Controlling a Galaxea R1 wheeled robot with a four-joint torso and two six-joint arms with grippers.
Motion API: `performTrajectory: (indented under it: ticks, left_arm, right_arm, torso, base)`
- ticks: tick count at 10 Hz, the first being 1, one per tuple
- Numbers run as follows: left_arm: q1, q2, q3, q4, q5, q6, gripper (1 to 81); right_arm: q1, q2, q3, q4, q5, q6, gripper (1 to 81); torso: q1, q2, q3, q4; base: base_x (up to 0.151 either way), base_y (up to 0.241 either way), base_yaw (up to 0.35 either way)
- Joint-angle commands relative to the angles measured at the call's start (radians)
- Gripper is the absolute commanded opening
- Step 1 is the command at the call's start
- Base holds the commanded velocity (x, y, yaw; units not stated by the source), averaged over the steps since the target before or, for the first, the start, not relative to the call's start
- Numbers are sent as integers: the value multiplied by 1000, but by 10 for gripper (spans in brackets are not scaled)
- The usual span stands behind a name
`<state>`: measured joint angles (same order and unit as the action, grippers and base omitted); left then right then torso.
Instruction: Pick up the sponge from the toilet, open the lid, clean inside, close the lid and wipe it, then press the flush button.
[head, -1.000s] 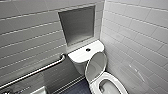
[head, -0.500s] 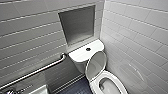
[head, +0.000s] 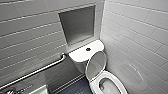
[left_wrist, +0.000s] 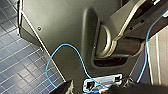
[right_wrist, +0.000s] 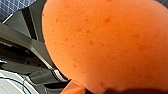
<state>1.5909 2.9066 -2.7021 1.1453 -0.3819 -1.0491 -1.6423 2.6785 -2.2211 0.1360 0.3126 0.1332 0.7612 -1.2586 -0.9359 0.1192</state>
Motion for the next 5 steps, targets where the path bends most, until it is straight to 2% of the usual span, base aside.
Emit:
performTrajectory:
  ticks: [1, 3, 4, 5]
  left_arm:
    - [19, -10, -21, -61, 35, 1, 811]
    - [45, -4, -25, -156, 38, 1, 811]
    - [65, 11, -27, -284, 46, 15, 811]
    - [79, 34, -33, -388, 96, 90, 811]
  right_arm:
    - [-34, 157, -248, -27, -147, -3, 10]
    - [-34, 194, -304, -26, -145, -3, 10]
    - [-31, 188, -308, -15, -145, 3, 10]
    - [-28, 180, -305, -13, -145, 8, 10]
  torso:
    - [0, 0, 0, 0]
    - [0, 0, 0, 0]
    - [0, 0, 0, 0]
    - [0, 0, 0, 0]
  base:
    - [0, 0, 0]
    - [0, 0, 0]
    - [0, 0, 0]
    - [0, 0, 0]
